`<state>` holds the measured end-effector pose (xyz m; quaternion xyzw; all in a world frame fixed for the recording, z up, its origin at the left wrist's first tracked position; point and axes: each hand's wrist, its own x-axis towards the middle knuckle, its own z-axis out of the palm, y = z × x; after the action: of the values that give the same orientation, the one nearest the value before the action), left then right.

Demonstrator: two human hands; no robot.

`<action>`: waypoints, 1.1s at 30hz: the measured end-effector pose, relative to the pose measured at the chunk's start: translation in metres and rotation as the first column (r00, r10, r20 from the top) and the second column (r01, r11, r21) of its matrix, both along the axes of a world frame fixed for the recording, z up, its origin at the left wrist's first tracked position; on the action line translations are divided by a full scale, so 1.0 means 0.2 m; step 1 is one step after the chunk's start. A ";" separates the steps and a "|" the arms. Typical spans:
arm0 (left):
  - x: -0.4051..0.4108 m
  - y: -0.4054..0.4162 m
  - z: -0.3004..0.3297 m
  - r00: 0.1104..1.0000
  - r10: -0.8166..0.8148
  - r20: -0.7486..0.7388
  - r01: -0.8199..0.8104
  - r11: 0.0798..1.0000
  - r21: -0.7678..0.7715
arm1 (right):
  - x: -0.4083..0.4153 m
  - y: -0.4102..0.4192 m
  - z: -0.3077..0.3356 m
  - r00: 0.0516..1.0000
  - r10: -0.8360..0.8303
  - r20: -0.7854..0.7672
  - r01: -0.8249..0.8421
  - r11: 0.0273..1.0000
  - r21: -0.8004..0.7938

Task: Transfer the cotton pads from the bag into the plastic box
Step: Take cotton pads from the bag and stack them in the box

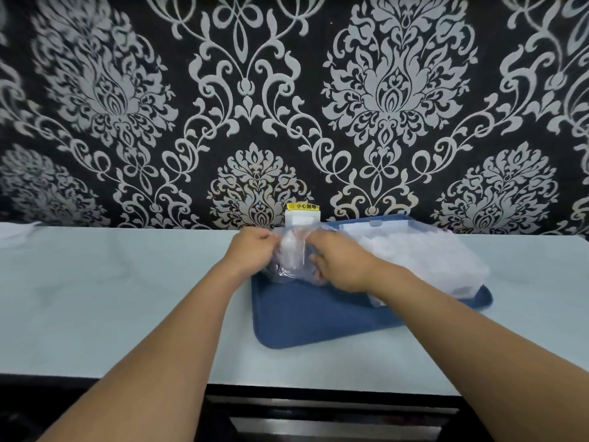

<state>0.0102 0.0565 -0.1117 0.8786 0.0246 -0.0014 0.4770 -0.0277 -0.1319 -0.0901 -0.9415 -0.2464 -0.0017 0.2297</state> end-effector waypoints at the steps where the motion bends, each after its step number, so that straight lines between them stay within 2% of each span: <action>1: 0.00 0.00 0.00 0.999 -0.028 -0.027 0.028 0.999 -0.019 | 0.01 0.01 -0.01 1.000 -0.021 0.016 0.020 0.999 0.034; 4: -0.03 -0.04 0.02 0.990 -0.100 -0.097 0.085 0.985 -0.152 | 0.06 0.02 -0.04 0.993 -0.070 0.092 0.067 0.997 0.045; 9: -0.05 -0.10 0.06 0.971 -0.127 -0.205 0.052 0.941 -0.336 | 0.10 -0.01 -0.05 0.996 -0.074 0.039 0.077 0.995 -0.062; 14: -0.04 -0.14 0.05 0.962 -0.058 -0.267 -0.027 0.953 -0.303 | 0.04 -0.07 -0.02 1.000 -0.008 -0.015 0.006 0.992 -0.126; 18: -0.05 -0.16 0.05 0.954 -0.020 -0.298 -0.082 0.943 -0.324 | 0.03 -0.07 -0.03 0.999 0.005 0.039 -0.002 0.997 -0.073; 22: -0.04 -0.16 0.04 0.954 0.002 -0.301 -0.108 0.936 -0.336 | 0.03 -0.05 0.01 0.995 -0.041 0.094 0.059 0.978 -0.202; 24: -0.03 -0.16 0.04 0.965 0.025 -0.261 -0.110 0.942 -0.316 | 0.01 -0.06 0.04 0.990 -0.007 0.140 0.036 0.978 -0.205; 27: -0.01 -0.15 0.05 0.985 0.140 -0.099 -0.157 0.968 -0.194 | -0.03 -0.10 0.11 0.970 0.017 0.244 -0.016 1.000 -0.006; 30: 0.00 -0.14 0.05 0.960 0.258 0.110 -0.260 0.966 0.006 | -0.09 -0.18 0.17 0.925 -0.143 0.351 0.070 0.974 0.214; 31: 0.01 -0.14 0.05 0.956 0.255 0.145 -0.265 0.963 0.054 | -0.10 -0.20 0.18 0.918 -0.198 0.343 0.105 0.957 0.272; 33: 0.01 -0.14 0.04 0.962 0.220 0.162 -0.246 0.955 0.163 | -0.13 -0.25 0.20 0.952 -0.251 0.177 0.139 0.866 0.481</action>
<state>0.0121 0.0282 -0.1038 0.9072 0.0943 0.1198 0.3922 -0.0535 -0.1815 -0.0499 -0.8727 -0.1671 -0.1943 0.4155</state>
